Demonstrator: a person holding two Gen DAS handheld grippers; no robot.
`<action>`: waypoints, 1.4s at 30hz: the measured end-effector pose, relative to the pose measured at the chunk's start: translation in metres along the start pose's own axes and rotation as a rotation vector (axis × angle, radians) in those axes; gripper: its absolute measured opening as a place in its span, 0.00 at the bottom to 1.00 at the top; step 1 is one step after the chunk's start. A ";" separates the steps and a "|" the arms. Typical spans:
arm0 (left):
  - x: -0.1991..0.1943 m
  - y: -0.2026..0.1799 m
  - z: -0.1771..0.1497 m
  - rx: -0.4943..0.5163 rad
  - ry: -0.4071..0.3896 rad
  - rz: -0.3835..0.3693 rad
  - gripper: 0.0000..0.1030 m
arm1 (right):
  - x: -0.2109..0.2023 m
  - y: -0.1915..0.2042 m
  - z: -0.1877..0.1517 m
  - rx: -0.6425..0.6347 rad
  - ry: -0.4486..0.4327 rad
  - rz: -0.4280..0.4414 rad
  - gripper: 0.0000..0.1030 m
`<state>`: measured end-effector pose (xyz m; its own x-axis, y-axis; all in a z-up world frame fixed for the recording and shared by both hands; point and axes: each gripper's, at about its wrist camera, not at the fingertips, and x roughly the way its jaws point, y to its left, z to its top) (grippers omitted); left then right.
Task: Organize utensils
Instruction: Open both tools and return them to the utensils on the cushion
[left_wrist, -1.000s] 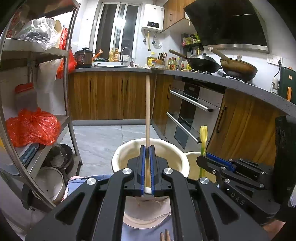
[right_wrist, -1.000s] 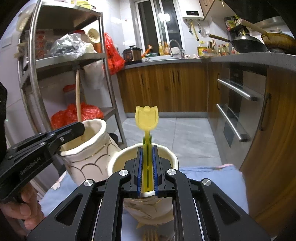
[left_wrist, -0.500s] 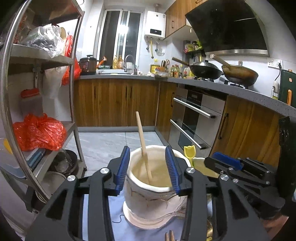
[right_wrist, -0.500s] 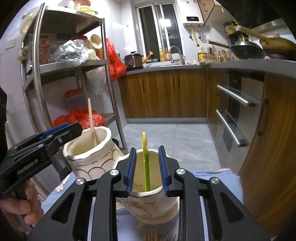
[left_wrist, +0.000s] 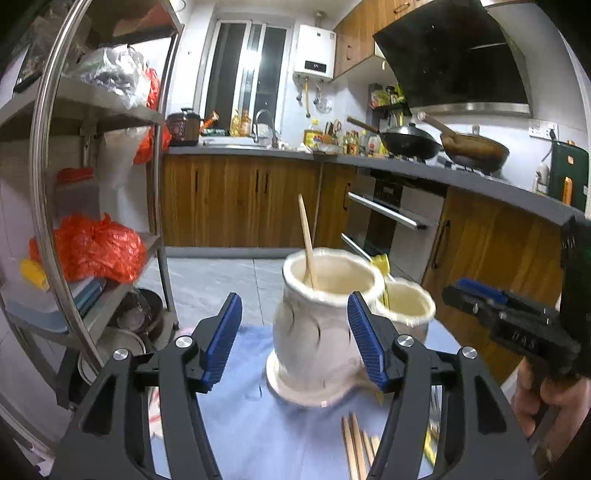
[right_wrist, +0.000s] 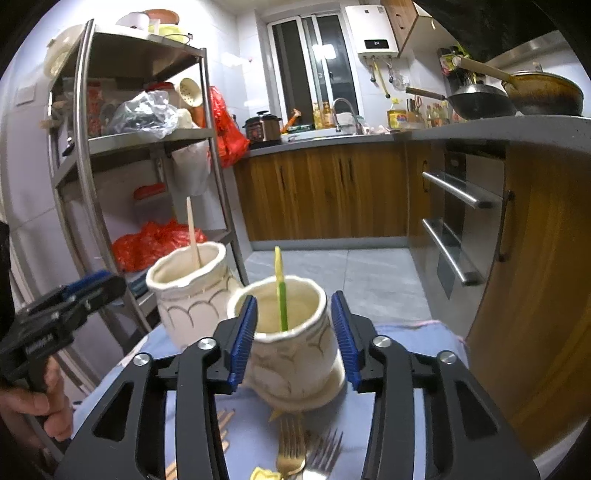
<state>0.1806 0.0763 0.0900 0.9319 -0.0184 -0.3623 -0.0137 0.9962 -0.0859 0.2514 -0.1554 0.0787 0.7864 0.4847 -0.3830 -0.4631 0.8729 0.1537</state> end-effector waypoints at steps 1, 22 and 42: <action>-0.001 0.000 -0.006 0.007 0.015 -0.001 0.58 | -0.002 0.000 -0.002 -0.002 0.003 -0.001 0.46; 0.013 -0.021 -0.075 0.139 0.344 -0.117 0.52 | -0.021 -0.006 -0.075 -0.019 0.241 0.000 0.45; 0.028 -0.048 -0.109 0.235 0.509 -0.159 0.35 | -0.002 0.016 -0.111 -0.126 0.474 0.084 0.11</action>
<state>0.1681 0.0190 -0.0174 0.6233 -0.1503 -0.7674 0.2473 0.9689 0.0110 0.1972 -0.1485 -0.0194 0.4855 0.4483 -0.7506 -0.5856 0.8042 0.1015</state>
